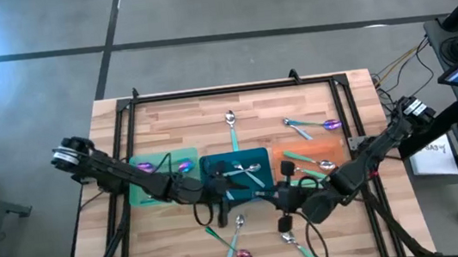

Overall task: Sort silverware by color (type)
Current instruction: Put the blue spoon into the blue bin

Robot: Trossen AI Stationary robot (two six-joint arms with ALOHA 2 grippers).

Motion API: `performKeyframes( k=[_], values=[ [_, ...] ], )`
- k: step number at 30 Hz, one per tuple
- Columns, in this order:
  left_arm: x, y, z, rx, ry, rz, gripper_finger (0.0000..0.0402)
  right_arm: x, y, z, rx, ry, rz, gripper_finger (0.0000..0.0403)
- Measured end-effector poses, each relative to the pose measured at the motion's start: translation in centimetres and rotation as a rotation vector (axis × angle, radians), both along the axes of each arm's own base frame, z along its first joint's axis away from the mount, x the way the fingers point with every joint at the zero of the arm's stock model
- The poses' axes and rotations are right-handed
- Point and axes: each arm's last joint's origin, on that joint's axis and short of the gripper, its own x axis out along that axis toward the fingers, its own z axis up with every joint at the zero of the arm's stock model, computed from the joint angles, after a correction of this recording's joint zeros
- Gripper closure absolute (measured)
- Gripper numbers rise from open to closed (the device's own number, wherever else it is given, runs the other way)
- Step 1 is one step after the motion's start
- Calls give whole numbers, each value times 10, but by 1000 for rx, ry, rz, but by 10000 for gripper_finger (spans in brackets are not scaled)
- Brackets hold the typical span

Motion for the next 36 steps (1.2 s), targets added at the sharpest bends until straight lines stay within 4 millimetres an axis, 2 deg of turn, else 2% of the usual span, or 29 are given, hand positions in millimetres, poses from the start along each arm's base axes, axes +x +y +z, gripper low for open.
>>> performKeyframes(
  k=[7, 14, 17, 21, 24, 27, 31, 36],
  values=[
    [21, -9, 4, 61, -20, 45, 256, 9, -4, 5, -34, -51, 22, 378],
    [26, -10, 7, 82, -30, 103, 259, 10, -3, 9, -54, -76, 49, 378],
    [26, -10, 7, 53, -31, 107, 286, 10, -3, 9, -69, -75, 51, 378],
    [26, -11, 7, 47, -25, 81, 361, 11, -3, 10, -58, -79, 45, 380],
    [26, -10, 7, 4, -19, 90, 363, 10, -4, 9, -34, -83, 37, 381],
    [26, -9, 6, -13, -12, 98, 363, 10, -4, 9, -31, -78, 30, 356],
    [25, 1, 3, -17, 53, 160, 363, 5, -6, 8, -52, -16, 36, 301],
    [23, 19, -10, 5, 202, 255, 363, -7, -10, 10, 79, 122, -38, 250]
  ],
)
